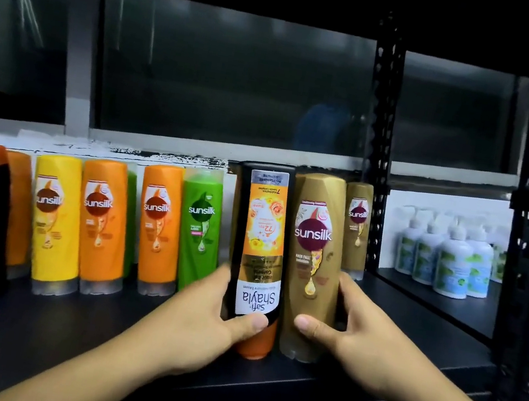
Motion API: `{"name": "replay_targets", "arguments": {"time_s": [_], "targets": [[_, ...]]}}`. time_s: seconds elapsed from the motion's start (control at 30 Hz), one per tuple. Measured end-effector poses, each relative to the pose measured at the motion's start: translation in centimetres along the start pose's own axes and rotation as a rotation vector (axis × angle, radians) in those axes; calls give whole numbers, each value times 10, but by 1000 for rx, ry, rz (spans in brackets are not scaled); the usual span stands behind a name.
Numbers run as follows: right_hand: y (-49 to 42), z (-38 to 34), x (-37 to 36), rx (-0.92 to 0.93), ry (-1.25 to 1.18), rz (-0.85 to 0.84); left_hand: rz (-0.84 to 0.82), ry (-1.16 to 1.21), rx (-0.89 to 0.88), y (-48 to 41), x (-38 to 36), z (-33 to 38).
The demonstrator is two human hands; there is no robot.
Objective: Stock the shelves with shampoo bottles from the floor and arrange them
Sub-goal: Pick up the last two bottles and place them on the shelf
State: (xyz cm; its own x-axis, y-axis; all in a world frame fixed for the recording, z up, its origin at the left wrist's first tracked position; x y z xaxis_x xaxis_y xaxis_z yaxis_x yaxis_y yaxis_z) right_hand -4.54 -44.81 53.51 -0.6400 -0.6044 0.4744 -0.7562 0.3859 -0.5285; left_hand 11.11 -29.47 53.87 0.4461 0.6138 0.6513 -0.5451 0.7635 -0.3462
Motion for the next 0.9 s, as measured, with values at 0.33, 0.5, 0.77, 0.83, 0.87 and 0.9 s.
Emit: {"name": "replay_targets", "arguments": {"time_s": [0.33,0.5,0.77,0.83,0.87,0.9], "targets": [[-30,61,63,-203,23,57,-30,-86,-10,-72,-70,38],[-68,95,85,-322,119,56,-25,-91,57,-109,-100,53],[-89,128,93,-336,51,161,62,-104,148,-138,-124,65],[-86,132,92,-299,57,194,101,-93,143,-137,-127,65],[-86,134,92,-280,90,210,120,-87,132,-136,-128,65],[-85,135,92,-265,126,222,141,-83,120,-135,-128,65]]}}
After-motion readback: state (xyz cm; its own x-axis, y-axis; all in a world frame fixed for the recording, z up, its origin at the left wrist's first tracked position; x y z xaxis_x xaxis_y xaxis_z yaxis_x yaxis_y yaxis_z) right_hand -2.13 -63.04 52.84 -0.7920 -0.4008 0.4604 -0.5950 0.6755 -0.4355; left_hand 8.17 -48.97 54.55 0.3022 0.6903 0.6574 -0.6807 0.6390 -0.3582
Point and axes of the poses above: each hand's wrist, its own y-axis away from the middle knuckle, its own x-axis out of the back of the hand, z = x × y, the point moved 4 cm from there along -y, towards the middle knuckle, and after that the axes turned 5 degrees about x, right-handed, at the moved point
